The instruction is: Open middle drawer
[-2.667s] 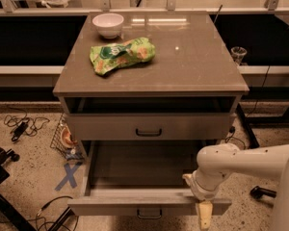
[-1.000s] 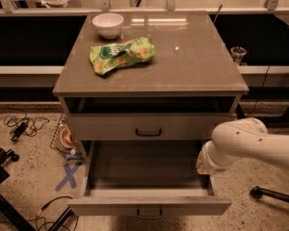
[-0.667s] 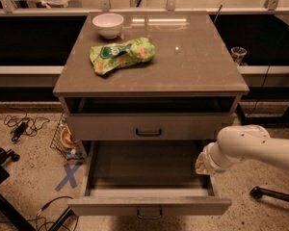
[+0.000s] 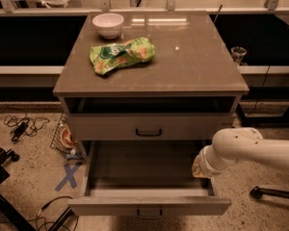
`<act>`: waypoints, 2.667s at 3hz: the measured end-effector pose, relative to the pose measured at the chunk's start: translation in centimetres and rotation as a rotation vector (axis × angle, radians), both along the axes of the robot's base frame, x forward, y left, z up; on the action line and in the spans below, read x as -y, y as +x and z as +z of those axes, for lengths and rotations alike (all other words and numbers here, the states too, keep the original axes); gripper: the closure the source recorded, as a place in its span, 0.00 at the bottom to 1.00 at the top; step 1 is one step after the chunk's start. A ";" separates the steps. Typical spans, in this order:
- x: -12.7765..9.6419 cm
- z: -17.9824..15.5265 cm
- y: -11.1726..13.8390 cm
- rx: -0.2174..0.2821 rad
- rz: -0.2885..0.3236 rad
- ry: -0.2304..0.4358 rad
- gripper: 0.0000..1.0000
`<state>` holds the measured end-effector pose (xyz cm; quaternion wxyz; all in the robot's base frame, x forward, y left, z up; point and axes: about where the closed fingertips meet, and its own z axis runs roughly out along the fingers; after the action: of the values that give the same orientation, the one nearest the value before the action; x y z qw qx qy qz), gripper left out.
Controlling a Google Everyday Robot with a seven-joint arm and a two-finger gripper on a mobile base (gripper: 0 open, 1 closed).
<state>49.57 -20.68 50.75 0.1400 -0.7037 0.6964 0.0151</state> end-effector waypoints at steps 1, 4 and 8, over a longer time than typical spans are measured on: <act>-2.1 -3.0 0.4 -0.021 0.023 0.034 1.00; -4.8 -10.4 0.4 -0.067 0.050 0.096 1.00; -4.3 -10.6 -10.7 -0.224 0.078 0.056 1.00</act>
Offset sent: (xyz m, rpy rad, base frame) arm 0.0115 0.0643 -0.1243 0.1229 0.0780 0.0518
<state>38.91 -16.40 40.17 0.0803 -0.7199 0.6791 0.1186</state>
